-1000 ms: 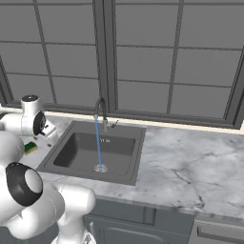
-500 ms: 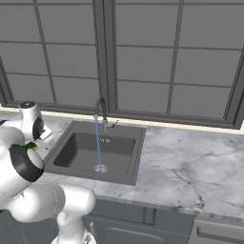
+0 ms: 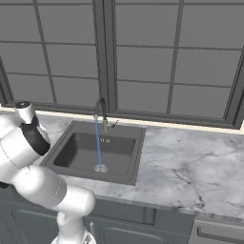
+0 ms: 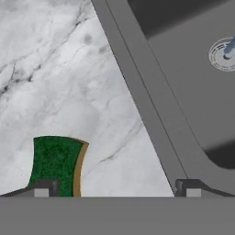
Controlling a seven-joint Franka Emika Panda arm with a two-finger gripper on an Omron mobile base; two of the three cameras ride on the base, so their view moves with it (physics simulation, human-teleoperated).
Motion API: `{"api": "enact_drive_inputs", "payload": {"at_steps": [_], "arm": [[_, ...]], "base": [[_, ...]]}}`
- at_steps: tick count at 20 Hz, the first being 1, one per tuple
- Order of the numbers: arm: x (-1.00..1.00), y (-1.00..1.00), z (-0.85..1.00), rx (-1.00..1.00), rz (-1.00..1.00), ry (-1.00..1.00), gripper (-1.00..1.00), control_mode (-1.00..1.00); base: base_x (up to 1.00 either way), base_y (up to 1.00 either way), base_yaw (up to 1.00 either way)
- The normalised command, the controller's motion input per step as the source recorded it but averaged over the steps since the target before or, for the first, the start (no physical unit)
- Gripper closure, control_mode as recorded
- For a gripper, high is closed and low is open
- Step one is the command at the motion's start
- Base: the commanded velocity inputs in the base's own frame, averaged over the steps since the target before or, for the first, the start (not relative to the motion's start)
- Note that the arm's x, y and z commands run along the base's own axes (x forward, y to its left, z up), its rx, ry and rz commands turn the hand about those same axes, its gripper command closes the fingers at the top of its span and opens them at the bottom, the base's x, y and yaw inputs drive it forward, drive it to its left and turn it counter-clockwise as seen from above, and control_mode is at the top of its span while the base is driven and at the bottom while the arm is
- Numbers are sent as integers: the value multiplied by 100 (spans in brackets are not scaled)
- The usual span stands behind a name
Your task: Soak the sponge with water for a few seconds and then drop it inside the sink.
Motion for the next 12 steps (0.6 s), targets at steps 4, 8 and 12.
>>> {"api": "enact_drive_inputs", "payload": {"at_steps": [4,8,12], "arm": [[6,34,0,0,0,3,-100,-100],[1,29,-4,0,0,7,-100,-100],[3,24,-4,0,0,5,-100,-100]], "base": [[0,0,0],[0,0,0],[0,0,0]]}}
